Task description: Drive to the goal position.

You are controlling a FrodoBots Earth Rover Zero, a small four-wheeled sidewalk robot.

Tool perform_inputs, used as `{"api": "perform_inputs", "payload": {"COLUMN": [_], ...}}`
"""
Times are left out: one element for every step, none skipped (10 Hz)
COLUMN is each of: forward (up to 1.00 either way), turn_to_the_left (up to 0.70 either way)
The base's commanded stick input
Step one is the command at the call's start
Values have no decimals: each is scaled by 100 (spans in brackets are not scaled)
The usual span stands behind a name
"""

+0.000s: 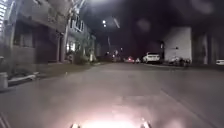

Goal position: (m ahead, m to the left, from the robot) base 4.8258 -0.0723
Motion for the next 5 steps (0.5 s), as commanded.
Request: {"api": "perform_inputs", "payload": {"forward": [100,100,100,100,100], "turn_to_the_left": [0,0,0,0,0]}}
